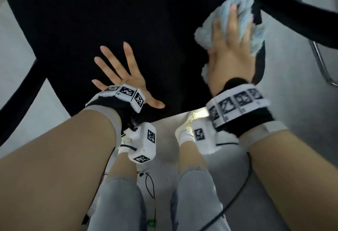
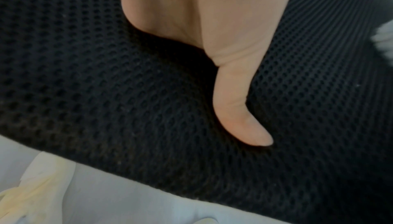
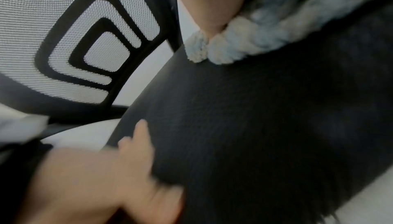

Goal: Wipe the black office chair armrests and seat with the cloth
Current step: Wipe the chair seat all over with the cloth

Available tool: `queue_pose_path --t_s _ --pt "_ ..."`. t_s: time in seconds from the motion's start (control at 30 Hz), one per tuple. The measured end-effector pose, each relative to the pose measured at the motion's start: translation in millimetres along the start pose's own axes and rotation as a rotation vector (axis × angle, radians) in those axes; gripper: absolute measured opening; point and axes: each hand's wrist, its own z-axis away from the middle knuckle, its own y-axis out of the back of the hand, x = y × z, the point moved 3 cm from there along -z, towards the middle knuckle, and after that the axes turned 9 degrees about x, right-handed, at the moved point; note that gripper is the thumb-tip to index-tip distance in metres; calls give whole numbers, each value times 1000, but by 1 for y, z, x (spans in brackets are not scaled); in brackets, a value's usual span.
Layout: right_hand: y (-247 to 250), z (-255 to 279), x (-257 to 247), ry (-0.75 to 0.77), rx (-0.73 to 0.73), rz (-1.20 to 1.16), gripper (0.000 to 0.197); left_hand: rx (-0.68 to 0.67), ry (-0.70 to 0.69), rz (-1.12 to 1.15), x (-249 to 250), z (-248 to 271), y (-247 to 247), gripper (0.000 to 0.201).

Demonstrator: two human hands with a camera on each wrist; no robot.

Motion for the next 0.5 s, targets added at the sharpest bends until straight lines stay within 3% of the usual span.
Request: queue_pose_path --t_s 0.07,0.13,0.17,0.2,0.27,0.37,0.43,0.5 --pt "-16 30 -29 195 -14 -73 76 98 13 44 2 4 0 157" --pt "-24 57 -48 556 -7 -88 54 177 30 57 0 7 4 133" --pt "-20 54 -39 649 -21 -32 54 177 34 65 0 7 6 126" --pt "-19 44 -24 684 33 20 67 131 25 67 -1 5 6 135" --pt "-11 23 9 497 45 44 101 27 -2 62 0 3 7 158" --pt "-6 12 30 -38 73 -129 69 -17 18 63 5 2 9 163" --pt "-11 32 -1 -42 139 -123 72 -2 30 67 11 5 9 165" --pt "-27 56 -36 206 114 -208 64 72 56 28 13 7 4 162"
